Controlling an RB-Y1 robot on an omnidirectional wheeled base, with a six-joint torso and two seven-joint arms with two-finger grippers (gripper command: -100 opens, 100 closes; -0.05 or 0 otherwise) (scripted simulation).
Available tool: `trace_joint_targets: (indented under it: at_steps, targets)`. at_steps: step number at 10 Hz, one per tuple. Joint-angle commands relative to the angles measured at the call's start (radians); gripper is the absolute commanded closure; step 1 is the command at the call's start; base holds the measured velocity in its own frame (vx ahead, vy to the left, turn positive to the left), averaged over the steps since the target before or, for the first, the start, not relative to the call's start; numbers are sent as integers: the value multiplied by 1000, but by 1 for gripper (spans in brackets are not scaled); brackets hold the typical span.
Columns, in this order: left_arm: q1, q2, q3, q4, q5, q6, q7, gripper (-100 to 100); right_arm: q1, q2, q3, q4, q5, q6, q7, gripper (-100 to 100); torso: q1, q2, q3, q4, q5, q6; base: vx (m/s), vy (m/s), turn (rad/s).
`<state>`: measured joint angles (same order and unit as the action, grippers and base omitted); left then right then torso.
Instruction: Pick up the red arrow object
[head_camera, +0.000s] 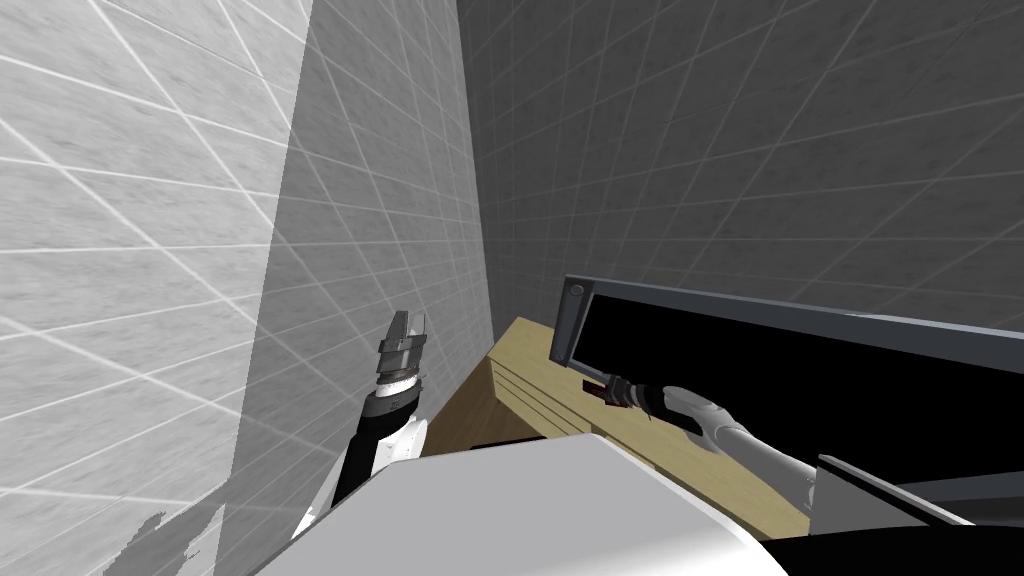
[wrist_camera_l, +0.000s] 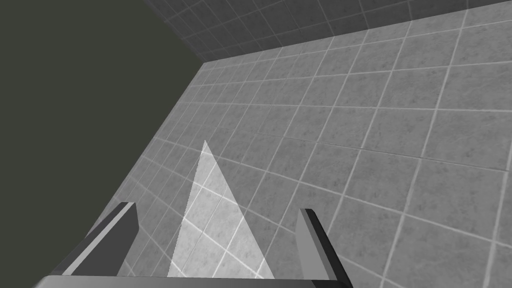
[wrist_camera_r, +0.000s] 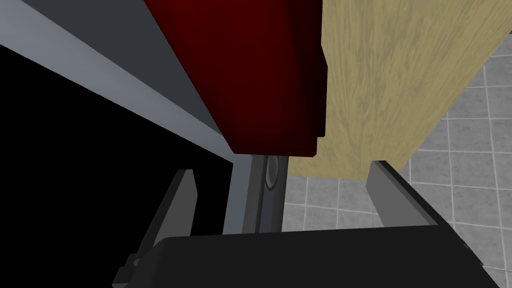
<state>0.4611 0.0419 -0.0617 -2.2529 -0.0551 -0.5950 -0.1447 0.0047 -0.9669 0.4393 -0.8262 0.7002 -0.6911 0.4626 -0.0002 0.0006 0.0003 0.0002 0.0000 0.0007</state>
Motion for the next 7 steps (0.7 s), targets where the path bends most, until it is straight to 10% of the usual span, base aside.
trace_joint_targets:
  at_steps: [1, 4, 5, 6, 7]
  targets:
    - [0, 0, 0, 0, 0, 0, 0, 0, 2, -12, 16, 29, 13, 5, 17, -100, 0, 0, 0, 0, 0, 0, -6, -8, 10]
    - [0, 0, 0, 0, 0, 0, 0, 0, -6, -18, 28, 59, 23, 6, 25, -100, 0, 0, 0, 0, 0, 0, -8, -6, 0]
    - [0, 0, 0, 0, 0, 0, 0, 0, -6, -18, 29, 62, 23, 5, 27, 0, 0, 0, 0, 0, 0, 0, 0, 0, 0]
    - [0, 0, 0, 0, 0, 0, 0, 0, -2, -15, 29, 67, 12, 44, -9, -100, 1, 0, 0, 0, 0, 0, -97, -57, 336]
    - [0, 0, 0, 0, 0, 0, 0, 0, -2, -15, 29, 67, 12, 44, -9, -100, -2, 4, 2, 1, 0, -2, -134, -68, 343]
